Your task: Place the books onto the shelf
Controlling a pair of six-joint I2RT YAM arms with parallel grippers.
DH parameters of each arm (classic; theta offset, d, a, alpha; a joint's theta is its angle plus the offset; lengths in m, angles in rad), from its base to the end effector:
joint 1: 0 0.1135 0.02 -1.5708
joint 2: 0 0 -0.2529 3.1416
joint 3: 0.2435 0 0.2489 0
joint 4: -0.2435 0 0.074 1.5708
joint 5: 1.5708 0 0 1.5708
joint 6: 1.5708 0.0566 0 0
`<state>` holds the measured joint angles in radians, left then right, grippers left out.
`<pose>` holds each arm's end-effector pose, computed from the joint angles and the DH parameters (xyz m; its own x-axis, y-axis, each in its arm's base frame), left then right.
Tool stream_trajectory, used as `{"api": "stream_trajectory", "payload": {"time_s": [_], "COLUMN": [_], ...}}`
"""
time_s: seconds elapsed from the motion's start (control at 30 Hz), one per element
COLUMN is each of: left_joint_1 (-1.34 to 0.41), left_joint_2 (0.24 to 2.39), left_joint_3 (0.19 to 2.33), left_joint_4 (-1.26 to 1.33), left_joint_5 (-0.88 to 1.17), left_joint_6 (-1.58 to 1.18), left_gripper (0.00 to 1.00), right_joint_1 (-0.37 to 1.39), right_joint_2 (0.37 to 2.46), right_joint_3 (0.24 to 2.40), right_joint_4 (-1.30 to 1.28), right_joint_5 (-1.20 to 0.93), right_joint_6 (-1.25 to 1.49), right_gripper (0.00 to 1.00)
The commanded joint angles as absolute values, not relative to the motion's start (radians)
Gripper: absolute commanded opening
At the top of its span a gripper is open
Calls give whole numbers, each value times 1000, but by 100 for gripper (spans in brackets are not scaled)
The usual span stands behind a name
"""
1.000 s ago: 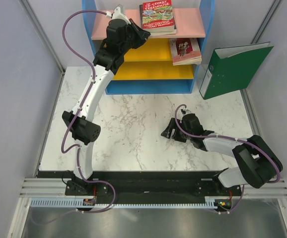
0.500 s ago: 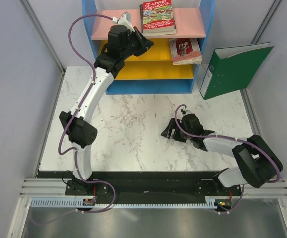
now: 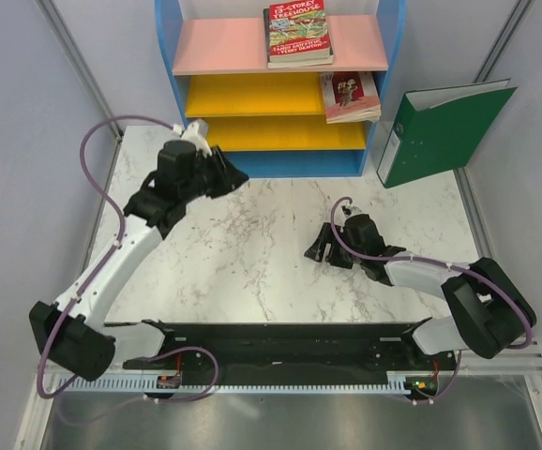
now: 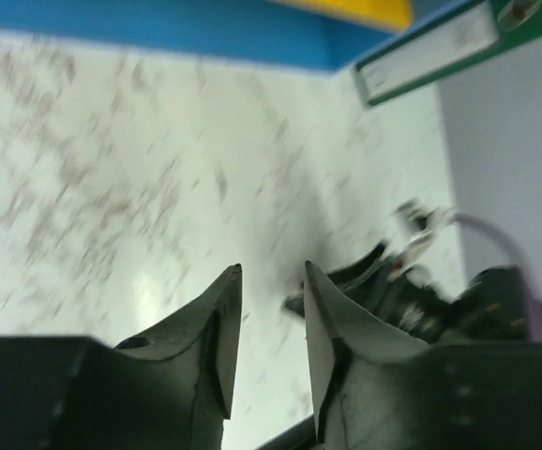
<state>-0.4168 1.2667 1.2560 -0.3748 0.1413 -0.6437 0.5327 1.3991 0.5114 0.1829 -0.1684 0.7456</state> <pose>0.2774 -0.1316 0.3633 -0.5872 -0.3898 -0.7094 0.2097 0.7732 -0.5985 0.2318 0.1477 0.1291 -0.8243 0.2904 -0.4860 -0.0700 0.7995 0.5966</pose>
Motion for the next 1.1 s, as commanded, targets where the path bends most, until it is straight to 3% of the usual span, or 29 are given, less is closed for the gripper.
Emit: {"api": "stream_trajectory", "payload": {"time_s": [0.0, 0.13, 0.2, 0.6, 0.63, 0.73, 0.77, 1.07], "left_joint_1": [-417, -419, -417, -417, -417, -417, -417, -417], "left_joint_2": [1143, 1049, 1022, 1111, 1123, 1132, 1132, 1154], "left_joint_3": [1057, 941, 887, 928, 933, 950, 954, 966], "left_joint_4": [-485, -529, -537, -618, -623, -634, -635, -649], "left_joint_5": [138, 129, 130, 150, 147, 135, 130, 98], "left_joint_6": [-563, -555, -557, -509, -505, -497, -495, -469], "left_gripper": [45, 57, 60, 69, 83, 85, 100, 100], "right_joint_1": [531, 531, 531, 531, 531, 531, 531, 531], "right_joint_2": [1335, 1203, 1140, 705, 686, 621, 611, 618], "right_joint_3": [555, 557, 558, 643, 641, 635, 632, 627], "right_joint_4": [157, 97, 65, -314, -325, -363, -371, -405], "right_joint_5": [-156, -92, -58, 332, 354, 426, 440, 515], "right_joint_6": [713, 698, 687, 537, 535, 526, 525, 531], "right_gripper": [79, 86, 98, 98, 98, 98, 98, 98]}}
